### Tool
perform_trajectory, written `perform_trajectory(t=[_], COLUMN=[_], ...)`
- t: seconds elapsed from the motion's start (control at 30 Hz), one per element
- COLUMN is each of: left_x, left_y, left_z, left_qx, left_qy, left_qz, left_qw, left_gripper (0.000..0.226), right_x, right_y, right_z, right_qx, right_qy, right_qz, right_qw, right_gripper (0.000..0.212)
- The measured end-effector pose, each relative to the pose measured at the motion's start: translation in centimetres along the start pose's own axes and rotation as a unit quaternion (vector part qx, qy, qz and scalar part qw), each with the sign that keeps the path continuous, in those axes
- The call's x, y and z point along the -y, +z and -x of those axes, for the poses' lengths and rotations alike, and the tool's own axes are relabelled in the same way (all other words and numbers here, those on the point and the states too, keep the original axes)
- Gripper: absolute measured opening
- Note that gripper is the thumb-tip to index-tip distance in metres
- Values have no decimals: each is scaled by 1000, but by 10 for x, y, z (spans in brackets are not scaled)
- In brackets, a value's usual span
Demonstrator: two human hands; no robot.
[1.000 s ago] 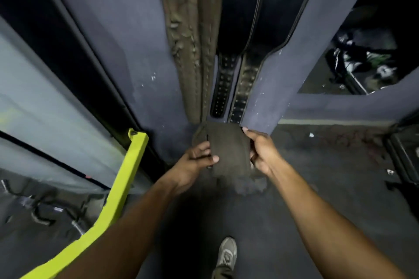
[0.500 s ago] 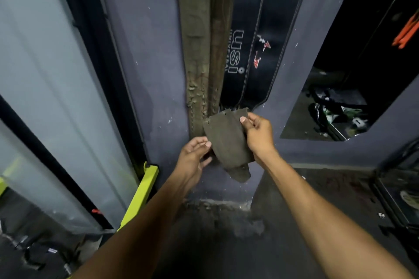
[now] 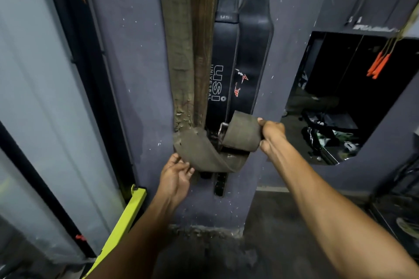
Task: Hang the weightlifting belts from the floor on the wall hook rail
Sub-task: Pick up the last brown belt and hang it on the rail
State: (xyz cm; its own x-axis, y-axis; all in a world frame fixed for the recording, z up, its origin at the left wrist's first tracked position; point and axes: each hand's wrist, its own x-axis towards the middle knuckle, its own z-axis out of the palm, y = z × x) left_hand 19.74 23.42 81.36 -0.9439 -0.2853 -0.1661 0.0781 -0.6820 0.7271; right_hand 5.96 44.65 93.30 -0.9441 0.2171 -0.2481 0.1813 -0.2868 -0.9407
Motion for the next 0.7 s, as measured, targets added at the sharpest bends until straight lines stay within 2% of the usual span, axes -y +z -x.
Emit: perform_trajectory(t=[0.07, 0.17, 0.27, 0.33, 0.4, 0.47, 0.53, 0.6, 0.67, 0.7], left_x=[9, 20, 17, 12, 6, 1, -5, -21, -39, -48], left_y=[3, 10, 11, 11, 18, 25, 31, 45, 56, 60], left_z=[-2, -7, -11, -14, -15, -16, -24, -26, -27, -26], left_qx=[-49, -109, -116, -114, -106, -110, -105, 24, 131, 167], left_qy=[-51, -132, -198, -217, -226, -188, -52, 56, 83, 70], left_qz=[-27, -56, -109, -145, -174, -248, -332, -342, -358, -378], left_qw=[997, 984, 967, 959, 953, 944, 936, 938, 921, 908], left_gripper=[45, 29, 21, 14, 17, 19, 38, 69, 82, 83], right_x=[11, 20, 21, 18, 20, 26, 33, 41, 46, 49], right_y=[4, 16, 24, 26, 28, 32, 38, 44, 49, 51], right_z=[3, 10, 17, 20, 24, 26, 31, 35, 38, 37], right_qx=[38, 97, 128, 142, 145, 143, 147, 150, 148, 143], right_qy=[5, -11, -26, -33, -37, -38, -33, -19, 1, 7], right_qz=[-23, -24, -21, -26, -41, -54, -64, -69, -73, -76], right_qw=[999, 995, 991, 989, 988, 987, 986, 986, 986, 987], right_gripper=[14, 9, 16, 17, 16, 15, 12, 11, 19, 22])
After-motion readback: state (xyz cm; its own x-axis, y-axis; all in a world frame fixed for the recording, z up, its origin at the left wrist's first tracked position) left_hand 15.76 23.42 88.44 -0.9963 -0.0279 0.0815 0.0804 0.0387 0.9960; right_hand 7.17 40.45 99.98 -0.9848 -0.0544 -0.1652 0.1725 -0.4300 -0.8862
